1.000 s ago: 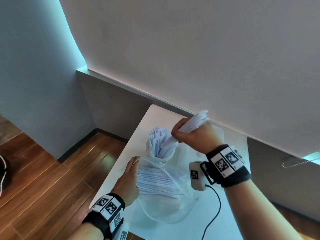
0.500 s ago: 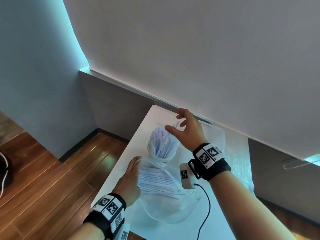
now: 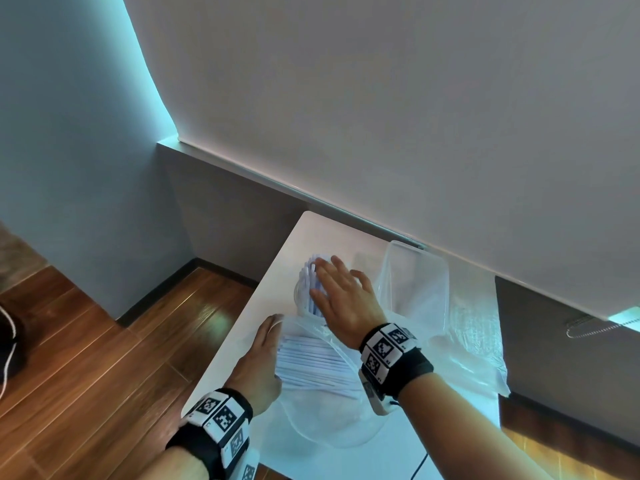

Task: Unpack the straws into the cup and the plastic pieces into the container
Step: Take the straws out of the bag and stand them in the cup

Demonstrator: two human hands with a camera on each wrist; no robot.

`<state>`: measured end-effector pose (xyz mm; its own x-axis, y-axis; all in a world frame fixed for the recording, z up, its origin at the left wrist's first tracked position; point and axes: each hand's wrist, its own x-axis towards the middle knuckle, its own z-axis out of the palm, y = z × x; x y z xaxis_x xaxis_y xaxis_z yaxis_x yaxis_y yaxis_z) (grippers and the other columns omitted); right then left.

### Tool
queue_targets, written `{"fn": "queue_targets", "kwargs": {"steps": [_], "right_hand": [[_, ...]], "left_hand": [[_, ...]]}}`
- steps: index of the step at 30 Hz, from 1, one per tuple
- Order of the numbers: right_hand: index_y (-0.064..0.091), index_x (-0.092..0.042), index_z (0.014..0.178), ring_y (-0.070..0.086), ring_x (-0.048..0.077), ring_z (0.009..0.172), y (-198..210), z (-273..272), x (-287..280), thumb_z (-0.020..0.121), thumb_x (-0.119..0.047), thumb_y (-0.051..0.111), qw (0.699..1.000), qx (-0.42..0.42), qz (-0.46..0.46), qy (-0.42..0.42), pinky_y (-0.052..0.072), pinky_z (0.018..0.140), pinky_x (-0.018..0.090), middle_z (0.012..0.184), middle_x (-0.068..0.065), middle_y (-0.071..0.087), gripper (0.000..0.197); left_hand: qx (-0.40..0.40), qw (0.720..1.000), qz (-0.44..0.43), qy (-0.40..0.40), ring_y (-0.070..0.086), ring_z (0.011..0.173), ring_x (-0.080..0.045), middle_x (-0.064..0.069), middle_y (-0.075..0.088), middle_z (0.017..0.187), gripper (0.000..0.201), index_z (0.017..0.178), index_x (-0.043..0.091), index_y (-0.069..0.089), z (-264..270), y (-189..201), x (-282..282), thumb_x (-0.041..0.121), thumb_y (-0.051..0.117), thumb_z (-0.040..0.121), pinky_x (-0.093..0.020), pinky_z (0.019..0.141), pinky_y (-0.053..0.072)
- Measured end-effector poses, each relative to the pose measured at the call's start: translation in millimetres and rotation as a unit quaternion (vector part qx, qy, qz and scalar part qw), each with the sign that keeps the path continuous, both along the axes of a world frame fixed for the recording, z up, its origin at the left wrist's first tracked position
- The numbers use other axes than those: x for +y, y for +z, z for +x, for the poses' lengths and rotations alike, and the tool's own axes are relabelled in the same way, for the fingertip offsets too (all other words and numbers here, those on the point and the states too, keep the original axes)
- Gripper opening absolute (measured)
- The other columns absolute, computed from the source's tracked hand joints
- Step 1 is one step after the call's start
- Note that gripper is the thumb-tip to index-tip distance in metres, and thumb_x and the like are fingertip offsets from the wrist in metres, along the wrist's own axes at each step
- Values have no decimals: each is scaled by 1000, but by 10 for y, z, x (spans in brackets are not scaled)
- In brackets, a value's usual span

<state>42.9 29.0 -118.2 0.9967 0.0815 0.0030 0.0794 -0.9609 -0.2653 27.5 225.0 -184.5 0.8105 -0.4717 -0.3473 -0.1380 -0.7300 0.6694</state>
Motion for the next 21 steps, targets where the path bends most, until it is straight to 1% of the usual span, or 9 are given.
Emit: {"fn": "queue_targets", "kwargs": {"steps": [2,5,6,7,10,12,15,19,21], "right_hand": [[13,-23,154,-3,14,149,-64,-18,22,96,-55,3,999,6,-31,8,10,120,45,162,-7,7,67],[-1,-26,154,-14,9,147,-48,16,63,99,-53,12,999,-36,-10,-16,-5,119,36,162,-10,-9,63],[-3,-26,154,-15,9,147,-40,21,87,100,-51,16,999,-45,-14,-10,-6,118,35,161,-11,-11,62],[-2,-26,155,-13,11,148,-51,21,108,101,-49,20,999,-44,-28,4,-5,120,37,162,-10,-9,62],[6,-23,155,-4,16,150,-134,-1,128,101,-45,30,996,-1,-80,31,11,120,49,163,-7,0,63],[8,-23,155,-2,18,150,-145,12,125,101,-46,33,997,-10,-79,18,10,120,49,163,-6,2,64],[8,-24,155,-1,19,150,-114,27,143,100,-47,33,995,-65,-79,20,4,118,45,163,-5,3,65],[6,-25,155,0,22,150,-165,1,140,98,-52,34,993,-9,-110,48,15,118,54,163,-4,3,68],[9,-26,154,0,22,150,-121,7,135,98,-53,32,994,-27,-103,35,13,118,54,163,-5,6,66]], "left_hand": [[-2,1000,5,-2,32,138,-17,14,3,155,109,152,33,-4,1,9,-11,-3,71,81,-29,100,51],[-8,1000,12,-3,30,139,-18,13,3,155,108,151,32,-5,-1,22,-16,-1,71,82,-30,101,50],[-10,1000,15,-3,30,140,-18,13,3,155,108,152,32,-6,-7,24,-17,0,70,82,-30,102,49],[-11,1000,17,-3,30,140,-18,13,2,156,107,152,32,-6,-13,27,-16,0,70,83,-30,102,49],[-12,1000,19,-3,30,140,-18,13,1,156,107,152,32,-5,-18,26,-25,0,70,83,-29,101,50],[-10,1000,21,-2,29,140,-18,13,2,155,107,151,33,-5,-12,32,-27,0,71,83,-30,100,51],[-11,1000,28,-7,27,141,-18,11,3,155,106,151,33,-6,-14,50,-39,2,71,84,-29,101,50],[-14,999,30,-10,28,141,-18,11,3,156,106,152,32,-5,-27,64,-54,2,71,84,-27,100,50],[-9,1000,24,-7,29,140,-17,11,4,155,107,152,33,-5,-24,60,-51,2,71,83,-27,99,51]]}}
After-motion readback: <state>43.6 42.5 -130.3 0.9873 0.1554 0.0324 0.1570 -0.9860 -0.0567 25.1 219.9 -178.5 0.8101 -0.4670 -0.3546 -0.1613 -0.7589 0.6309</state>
